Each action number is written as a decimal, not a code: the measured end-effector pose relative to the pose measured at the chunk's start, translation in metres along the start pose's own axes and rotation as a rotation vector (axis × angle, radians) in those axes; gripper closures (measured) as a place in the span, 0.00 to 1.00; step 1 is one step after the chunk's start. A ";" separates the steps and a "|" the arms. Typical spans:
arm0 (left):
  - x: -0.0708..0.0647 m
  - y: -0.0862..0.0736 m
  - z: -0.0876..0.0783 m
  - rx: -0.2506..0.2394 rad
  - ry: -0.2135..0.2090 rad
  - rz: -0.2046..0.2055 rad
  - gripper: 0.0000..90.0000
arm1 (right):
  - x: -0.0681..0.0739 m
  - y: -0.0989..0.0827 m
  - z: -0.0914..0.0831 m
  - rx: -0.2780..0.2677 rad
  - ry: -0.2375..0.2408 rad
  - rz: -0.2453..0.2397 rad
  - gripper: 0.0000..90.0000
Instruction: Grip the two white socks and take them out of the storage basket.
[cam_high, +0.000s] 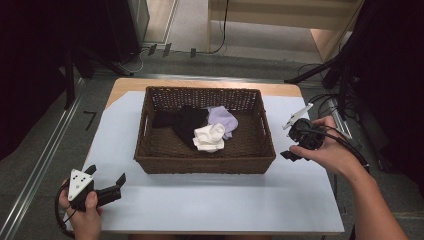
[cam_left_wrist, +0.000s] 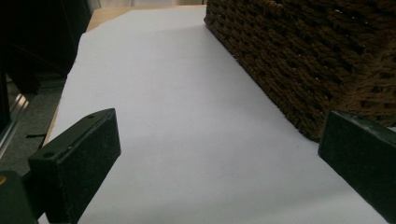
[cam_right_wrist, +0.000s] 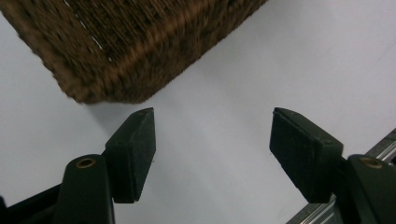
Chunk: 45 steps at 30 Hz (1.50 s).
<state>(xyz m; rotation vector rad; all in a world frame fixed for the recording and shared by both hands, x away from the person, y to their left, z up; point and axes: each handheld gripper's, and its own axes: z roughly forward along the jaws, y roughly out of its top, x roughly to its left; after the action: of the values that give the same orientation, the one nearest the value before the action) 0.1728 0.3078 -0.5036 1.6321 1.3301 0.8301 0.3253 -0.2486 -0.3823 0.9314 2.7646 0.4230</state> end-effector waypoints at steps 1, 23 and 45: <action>0.000 0.000 0.000 0.000 0.000 0.000 0.00 | 0.000 0.000 0.000 0.000 0.000 0.000 0.35; -0.001 0.001 0.001 0.016 -0.007 0.016 0.00 | 0.021 0.063 0.003 -0.025 -0.015 -0.111 0.37; -0.002 0.001 0.002 0.027 -0.007 0.024 0.00 | 0.055 0.108 0.041 -0.031 0.023 -0.200 0.38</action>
<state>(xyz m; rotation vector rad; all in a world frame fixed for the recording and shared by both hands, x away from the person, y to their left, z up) 0.1744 0.3055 -0.5034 1.6736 1.3248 0.8230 0.3537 -0.1243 -0.3909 0.6381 2.8265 0.4438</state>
